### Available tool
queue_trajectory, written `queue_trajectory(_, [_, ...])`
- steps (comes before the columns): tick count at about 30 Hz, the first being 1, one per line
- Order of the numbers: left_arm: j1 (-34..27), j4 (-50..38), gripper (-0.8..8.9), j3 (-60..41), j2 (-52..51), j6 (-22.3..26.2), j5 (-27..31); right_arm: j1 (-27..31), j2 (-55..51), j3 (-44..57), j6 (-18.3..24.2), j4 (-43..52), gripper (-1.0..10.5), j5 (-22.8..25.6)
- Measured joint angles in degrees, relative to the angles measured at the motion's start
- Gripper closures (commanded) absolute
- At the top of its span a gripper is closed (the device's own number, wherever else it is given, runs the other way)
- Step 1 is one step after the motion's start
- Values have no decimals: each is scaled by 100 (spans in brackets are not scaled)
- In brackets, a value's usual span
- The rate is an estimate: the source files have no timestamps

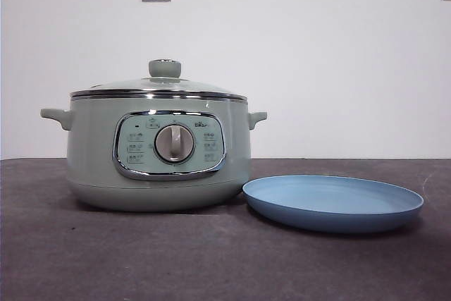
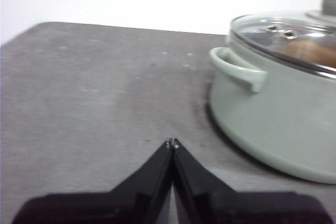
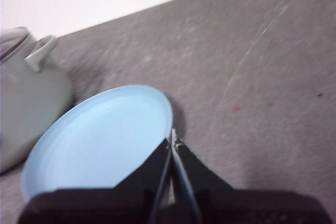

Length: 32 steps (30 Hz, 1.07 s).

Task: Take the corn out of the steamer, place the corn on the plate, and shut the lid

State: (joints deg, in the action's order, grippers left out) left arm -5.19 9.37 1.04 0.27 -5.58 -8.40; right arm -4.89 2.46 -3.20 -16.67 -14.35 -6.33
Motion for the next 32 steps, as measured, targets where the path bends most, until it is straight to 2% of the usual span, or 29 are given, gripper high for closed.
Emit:
queue_trajectory(3, [0,37,821,118,0,-240,-96,-2,175,-229,-52,-15,958,-227])
queue_trajectory(9, [0,402,821,896,55,-557,-118,-2,758,-844,-72,17,958,-323])
queue_trajectory(11, [0,719,821,1182,136,-584,-146,-2,1049,-1104,-70,13,958,-529])
queue_trajectory(16, [0,1102,821,1864,529,-608,-645,-2,1856,-1915,26,-186,958,-1222])
queue_trajectory(20, [0,1445,821,2487,1036,-560,-1040,-2,2601,-2763,413,-874,958,-1834])
queue_trajectory(24, [0,1834,821,3080,1672,-365,-1609,-2,3357,-3720,1043,-1843,958,-2326])
queue_trajectory(32, [0,2444,821,4094,2684,-61,-2568,-166,4312,-5163,2247,-3440,957,-2505])
